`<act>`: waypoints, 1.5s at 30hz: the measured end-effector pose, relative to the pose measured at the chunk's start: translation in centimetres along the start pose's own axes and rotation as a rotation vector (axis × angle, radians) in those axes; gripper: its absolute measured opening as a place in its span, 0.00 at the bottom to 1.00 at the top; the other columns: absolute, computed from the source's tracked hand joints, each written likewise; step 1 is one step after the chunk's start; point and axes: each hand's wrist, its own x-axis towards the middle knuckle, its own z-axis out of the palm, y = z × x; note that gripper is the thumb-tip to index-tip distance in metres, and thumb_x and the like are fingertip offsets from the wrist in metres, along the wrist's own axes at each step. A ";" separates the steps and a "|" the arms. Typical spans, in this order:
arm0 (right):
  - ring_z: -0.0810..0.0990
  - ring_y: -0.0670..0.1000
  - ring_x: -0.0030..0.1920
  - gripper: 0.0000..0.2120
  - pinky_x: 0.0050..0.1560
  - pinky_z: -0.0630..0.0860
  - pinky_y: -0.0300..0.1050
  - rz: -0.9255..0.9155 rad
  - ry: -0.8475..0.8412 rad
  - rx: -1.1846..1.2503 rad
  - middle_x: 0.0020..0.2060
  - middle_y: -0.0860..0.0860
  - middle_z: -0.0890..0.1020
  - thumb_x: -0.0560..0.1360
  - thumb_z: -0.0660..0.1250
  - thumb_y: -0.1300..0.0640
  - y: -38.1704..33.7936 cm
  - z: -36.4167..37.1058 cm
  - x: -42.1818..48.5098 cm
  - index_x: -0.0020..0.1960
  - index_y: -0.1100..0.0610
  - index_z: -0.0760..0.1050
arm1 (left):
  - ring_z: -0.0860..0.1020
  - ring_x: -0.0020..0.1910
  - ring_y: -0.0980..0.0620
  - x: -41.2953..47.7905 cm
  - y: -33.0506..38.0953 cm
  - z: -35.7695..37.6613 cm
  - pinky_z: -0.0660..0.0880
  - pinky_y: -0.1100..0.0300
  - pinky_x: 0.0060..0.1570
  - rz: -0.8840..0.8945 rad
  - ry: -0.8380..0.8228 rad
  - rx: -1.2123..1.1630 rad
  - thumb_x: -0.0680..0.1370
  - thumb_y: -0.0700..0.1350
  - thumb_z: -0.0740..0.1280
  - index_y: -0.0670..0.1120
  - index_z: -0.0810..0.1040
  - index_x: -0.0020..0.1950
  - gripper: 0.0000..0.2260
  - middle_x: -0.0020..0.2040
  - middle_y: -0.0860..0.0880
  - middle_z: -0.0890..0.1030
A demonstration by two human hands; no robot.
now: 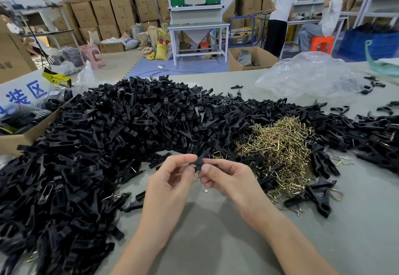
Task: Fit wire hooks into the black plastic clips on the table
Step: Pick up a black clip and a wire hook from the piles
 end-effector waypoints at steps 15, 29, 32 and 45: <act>0.83 0.50 0.51 0.16 0.53 0.78 0.39 -0.046 -0.058 0.027 0.50 0.54 0.86 0.71 0.75 0.48 0.0 0.1 -0.2 0.57 0.52 0.85 | 0.82 0.50 0.55 -0.5 0.2 0.6 0.75 0.60 0.51 0.061 0.059 0.078 0.73 0.55 0.70 0.68 0.73 0.61 0.18 0.54 0.61 0.84; 0.86 0.50 0.47 0.10 0.51 0.81 0.39 -0.220 0.243 -0.101 0.45 0.49 0.87 0.73 0.71 0.49 0.3 -1.0 0.4 0.54 0.50 0.83 | 0.74 0.55 0.48 -0.2 -2.0 -0.4 0.69 0.54 0.56 0.104 -0.017 1.006 0.80 0.57 0.59 0.49 0.77 0.67 0.21 0.55 0.52 0.78; 0.83 0.44 0.46 0.13 0.52 0.79 0.36 -0.245 0.218 -0.197 0.45 0.43 0.86 0.79 0.69 0.56 0.4 -0.8 0.4 0.50 0.36 0.83 | 0.75 0.55 0.45 -0.1 -2.1 0.0 0.71 0.49 0.56 0.097 -0.039 1.091 0.80 0.57 0.60 0.50 0.79 0.64 0.18 0.54 0.50 0.78; 0.80 0.43 0.50 0.19 0.56 0.75 0.38 -0.266 0.269 -0.777 0.52 0.37 0.78 0.80 0.68 0.57 1.3 -0.9 0.2 0.70 0.44 0.75 | 0.70 0.61 0.55 0.8 -2.7 0.8 0.61 0.59 0.61 0.013 -0.086 1.047 0.82 0.58 0.56 0.57 0.74 0.60 0.12 0.57 0.60 0.74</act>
